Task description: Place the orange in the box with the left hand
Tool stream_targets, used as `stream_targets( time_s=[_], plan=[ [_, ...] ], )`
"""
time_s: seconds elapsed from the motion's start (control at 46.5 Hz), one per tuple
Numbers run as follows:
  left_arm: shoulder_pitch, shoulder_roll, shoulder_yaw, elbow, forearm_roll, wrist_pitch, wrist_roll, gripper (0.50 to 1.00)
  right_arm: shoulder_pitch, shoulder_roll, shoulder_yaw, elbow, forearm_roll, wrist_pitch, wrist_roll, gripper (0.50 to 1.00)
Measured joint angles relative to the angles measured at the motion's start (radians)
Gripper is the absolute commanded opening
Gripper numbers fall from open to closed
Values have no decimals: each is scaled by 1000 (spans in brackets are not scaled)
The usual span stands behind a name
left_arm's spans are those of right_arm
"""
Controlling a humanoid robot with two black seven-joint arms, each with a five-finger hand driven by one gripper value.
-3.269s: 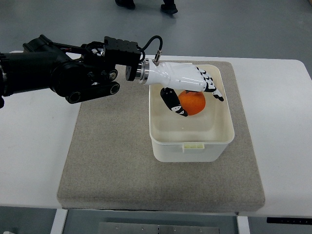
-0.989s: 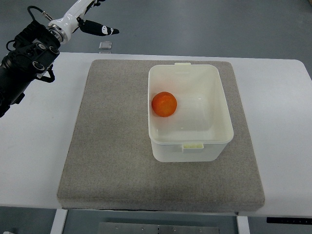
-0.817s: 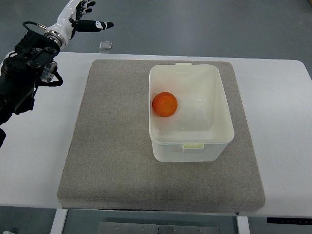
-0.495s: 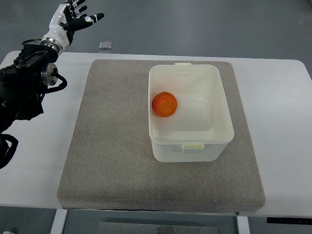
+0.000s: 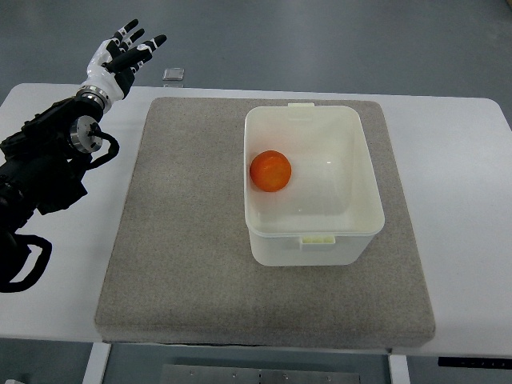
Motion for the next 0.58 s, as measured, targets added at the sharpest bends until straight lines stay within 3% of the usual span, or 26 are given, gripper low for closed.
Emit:
stream_targets(
  time_s=[0.581],
  plan=[
    [8,-2,-11,-8,-4,-11,-5,962,0,0,0,0,0,0,0,926]
  ],
)
